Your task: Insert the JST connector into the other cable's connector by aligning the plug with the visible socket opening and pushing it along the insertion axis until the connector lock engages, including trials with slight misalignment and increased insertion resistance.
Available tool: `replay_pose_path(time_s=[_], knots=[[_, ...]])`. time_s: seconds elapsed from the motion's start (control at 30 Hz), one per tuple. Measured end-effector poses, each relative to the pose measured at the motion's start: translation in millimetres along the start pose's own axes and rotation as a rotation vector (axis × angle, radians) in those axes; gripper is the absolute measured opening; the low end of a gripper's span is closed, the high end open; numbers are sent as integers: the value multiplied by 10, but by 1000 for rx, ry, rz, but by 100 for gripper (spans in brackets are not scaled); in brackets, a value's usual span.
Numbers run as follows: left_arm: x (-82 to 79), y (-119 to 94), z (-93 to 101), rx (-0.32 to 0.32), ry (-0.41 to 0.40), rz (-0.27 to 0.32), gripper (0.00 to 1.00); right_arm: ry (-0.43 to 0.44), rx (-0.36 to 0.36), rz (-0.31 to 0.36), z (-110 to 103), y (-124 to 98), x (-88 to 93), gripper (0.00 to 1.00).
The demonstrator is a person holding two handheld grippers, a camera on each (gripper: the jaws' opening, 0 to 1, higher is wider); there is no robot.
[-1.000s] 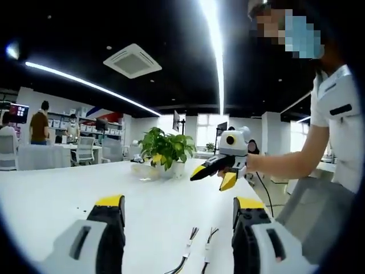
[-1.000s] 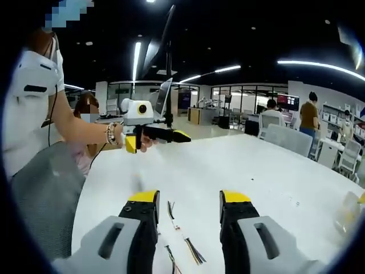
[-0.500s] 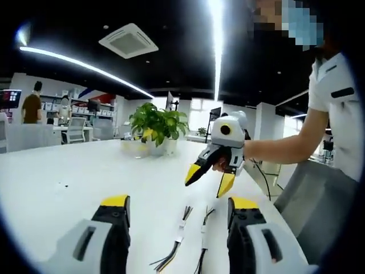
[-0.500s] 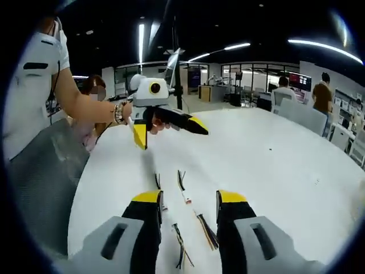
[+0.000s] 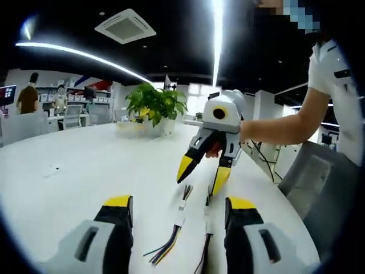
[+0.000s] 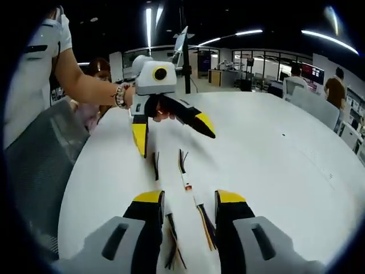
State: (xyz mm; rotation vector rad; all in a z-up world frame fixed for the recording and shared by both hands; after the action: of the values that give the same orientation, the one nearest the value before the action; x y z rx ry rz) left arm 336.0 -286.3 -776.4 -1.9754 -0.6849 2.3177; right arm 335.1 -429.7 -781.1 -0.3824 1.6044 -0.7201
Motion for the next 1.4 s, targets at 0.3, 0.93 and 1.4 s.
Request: replay_pose_path(time_s=[0.3,0.93,1.4], knots=[[164,120,-19,7,12,-48,56,-9,-10,-18,38,88,85,28],[322,192,-46,14,47,-91,30,-17,-30,-48,-30,239,164,19],[324,214,-3,25,87,-100,11,-25,-31,-38,-66,233,158,9]])
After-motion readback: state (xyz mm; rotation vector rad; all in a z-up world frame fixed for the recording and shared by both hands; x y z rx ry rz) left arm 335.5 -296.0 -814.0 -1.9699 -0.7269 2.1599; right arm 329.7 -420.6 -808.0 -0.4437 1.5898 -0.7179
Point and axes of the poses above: the point that each gripper's makers call its tool centre point, and the gripper's own axes: y roughly forward along the fingers, z roughly to its right, x roughly out of its underside, the point moved 6 cm from there along -y, roughly backward along the fingers, and after that the axes turned 6 degrees about -z, right-handed, at the moved point
